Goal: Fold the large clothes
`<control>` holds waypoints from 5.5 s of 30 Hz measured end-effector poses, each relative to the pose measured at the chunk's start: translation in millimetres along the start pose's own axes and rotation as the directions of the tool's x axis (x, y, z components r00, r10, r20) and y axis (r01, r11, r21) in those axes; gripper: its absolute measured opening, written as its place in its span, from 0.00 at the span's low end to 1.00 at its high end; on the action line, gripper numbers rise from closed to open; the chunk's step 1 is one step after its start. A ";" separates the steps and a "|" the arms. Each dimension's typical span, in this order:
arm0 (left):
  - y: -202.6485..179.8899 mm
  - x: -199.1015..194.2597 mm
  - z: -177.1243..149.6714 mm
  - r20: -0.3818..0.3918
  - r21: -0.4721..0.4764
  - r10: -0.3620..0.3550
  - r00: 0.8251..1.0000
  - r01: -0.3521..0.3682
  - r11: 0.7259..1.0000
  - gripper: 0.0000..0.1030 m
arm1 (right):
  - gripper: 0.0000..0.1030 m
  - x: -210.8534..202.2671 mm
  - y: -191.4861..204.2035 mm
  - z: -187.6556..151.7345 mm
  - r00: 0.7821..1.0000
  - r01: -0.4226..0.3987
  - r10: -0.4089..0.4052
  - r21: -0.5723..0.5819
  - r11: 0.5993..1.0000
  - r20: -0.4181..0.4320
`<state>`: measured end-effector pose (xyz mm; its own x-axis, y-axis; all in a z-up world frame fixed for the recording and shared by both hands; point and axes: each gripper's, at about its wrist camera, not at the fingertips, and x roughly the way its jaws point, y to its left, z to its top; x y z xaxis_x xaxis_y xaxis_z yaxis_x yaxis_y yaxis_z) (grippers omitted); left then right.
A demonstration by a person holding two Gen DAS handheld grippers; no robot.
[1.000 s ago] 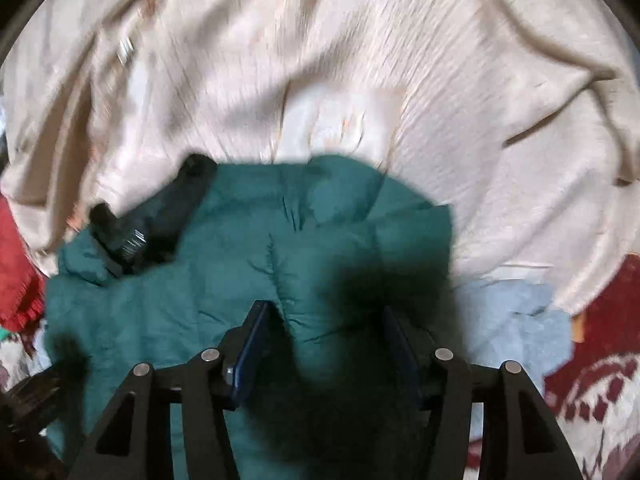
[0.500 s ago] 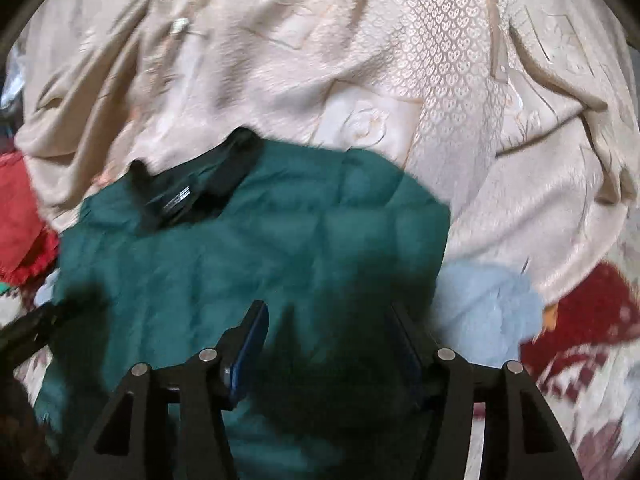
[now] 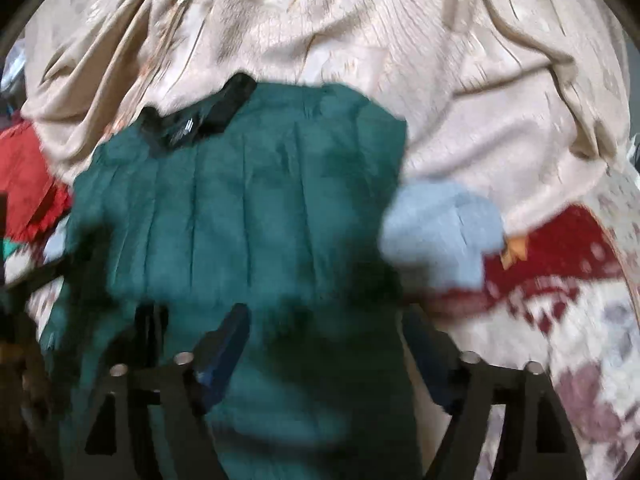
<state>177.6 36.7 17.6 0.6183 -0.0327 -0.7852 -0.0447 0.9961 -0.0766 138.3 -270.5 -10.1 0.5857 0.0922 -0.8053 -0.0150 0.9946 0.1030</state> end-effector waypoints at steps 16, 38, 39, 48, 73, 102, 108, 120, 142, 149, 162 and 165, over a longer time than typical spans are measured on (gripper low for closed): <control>112.5 -109.7 -162.1 -0.055 0.147 0.035 0.998 -0.027 0.989 0.77 | 0.83 -63.6 -97.3 -204.0 0.978 -0.196 0.204 0.135 0.971 -0.046; 113.1 -111.1 -198.3 -0.084 0.004 -0.328 0.941 0.330 0.944 0.76 | 0.88 -79.8 -55.6 -225.7 0.869 -0.488 0.478 0.074 0.870 0.126; 113.4 -111.7 -195.7 -0.074 -0.008 -0.347 0.935 0.347 0.938 0.74 | 0.85 -75.8 -55.5 -225.1 0.872 -0.486 0.475 0.080 0.871 0.123; 117.5 -99.6 -205.5 -0.103 -0.039 -0.273 0.957 0.270 0.962 0.72 | 0.43 -85.3 -62.8 -225.0 0.906 -0.401 0.379 0.091 0.912 0.189; 149.5 -170.9 -225.8 -0.030 -0.038 -0.228 0.973 0.227 0.973 0.13 | 0.15 -161.8 -12.7 -264.4 0.975 -0.146 0.161 -0.101 0.984 0.156; 124.5 -165.6 -258.1 -0.149 0.086 -0.130 0.980 0.144 0.986 0.14 | 0.18 -149.9 -49.4 -299.2 0.920 -0.391 0.390 0.137 0.910 0.037; 111.0 -163.9 -267.3 -0.080 0.164 0.006 0.997 0.007 0.986 0.22 | 0.18 -136.4 -46.5 -302.2 0.939 -0.338 0.343 0.139 0.931 -0.014; 98.8 -160.4 -275.3 -0.026 0.245 0.099 0.995 -0.090 0.965 0.24 | 0.23 -118.5 -41.3 -303.5 0.943 -0.309 0.322 0.142 0.940 -0.078; 105.8 -163.8 -273.4 -0.021 0.200 0.049 0.999 -0.044 0.979 0.16 | 0.18 -140.0 -34.3 -305.7 0.912 -0.410 0.410 0.075 0.909 0.015; 126.5 -198.9 -265.2 0.042 0.085 -0.051 0.998 0.048 0.995 0.14 | 0.15 -181.9 -35.7 -300.9 0.901 -0.424 0.418 0.035 0.905 0.117; 167.0 -308.9 -253.4 0.195 -0.058 -0.114 0.974 0.128 0.990 0.06 | 0.15 -265.3 -32.8 -285.3 0.851 -0.485 0.478 -0.025 0.874 0.217; 169.9 -316.7 -248.5 0.210 -0.034 -0.098 0.973 0.108 0.994 0.06 | 0.15 -266.2 -34.7 -285.8 0.850 -0.484 0.478 -0.028 0.875 0.223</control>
<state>-220.8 195.8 100.6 0.7707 -0.1123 -0.6272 -0.0047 0.9833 -0.1819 -248.7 -315.8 33.8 0.6710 0.5426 -0.5052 -0.3197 0.8266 0.4632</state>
